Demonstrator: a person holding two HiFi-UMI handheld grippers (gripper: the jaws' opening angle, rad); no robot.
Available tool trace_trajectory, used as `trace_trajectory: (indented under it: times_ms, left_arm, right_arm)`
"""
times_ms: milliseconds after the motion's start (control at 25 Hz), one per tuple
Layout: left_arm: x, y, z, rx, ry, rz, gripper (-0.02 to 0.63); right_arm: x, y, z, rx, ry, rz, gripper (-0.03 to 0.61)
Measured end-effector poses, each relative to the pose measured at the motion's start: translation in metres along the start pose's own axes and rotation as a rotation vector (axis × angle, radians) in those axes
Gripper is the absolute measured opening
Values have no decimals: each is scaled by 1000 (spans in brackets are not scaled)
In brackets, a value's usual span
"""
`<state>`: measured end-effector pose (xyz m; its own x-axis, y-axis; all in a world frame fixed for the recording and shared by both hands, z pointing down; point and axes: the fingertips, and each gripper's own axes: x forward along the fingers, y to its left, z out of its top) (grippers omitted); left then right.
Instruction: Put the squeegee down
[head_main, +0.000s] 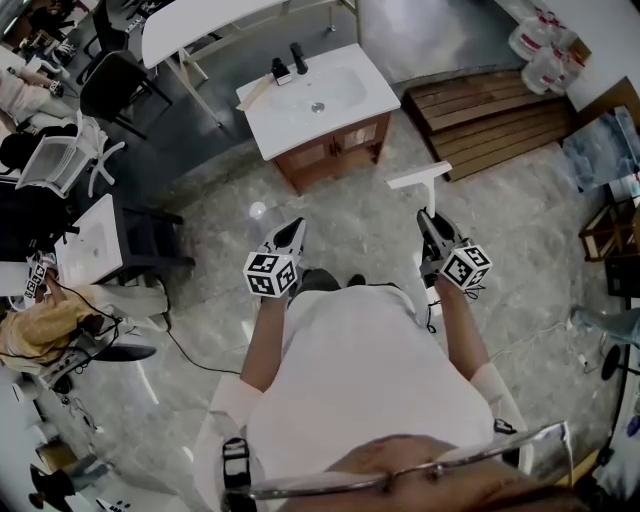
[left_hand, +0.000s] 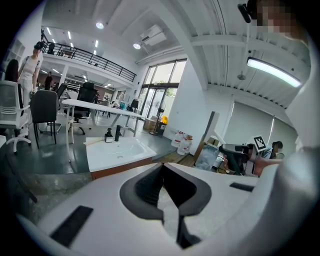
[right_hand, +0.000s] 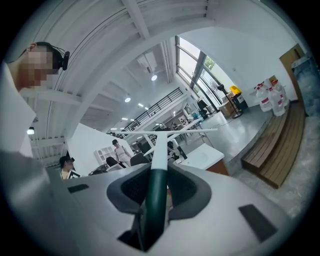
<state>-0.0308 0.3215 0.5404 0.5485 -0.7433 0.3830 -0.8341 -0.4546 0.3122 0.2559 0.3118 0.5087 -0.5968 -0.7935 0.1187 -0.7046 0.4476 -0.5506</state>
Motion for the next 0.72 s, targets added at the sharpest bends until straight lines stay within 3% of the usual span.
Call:
trace_trajectory:
  times_ms: [720]
  left_arm:
    - [42,5,4,-7,26,-55,5]
  right_arm:
    - [11,-20,7,4,9,-42,98]
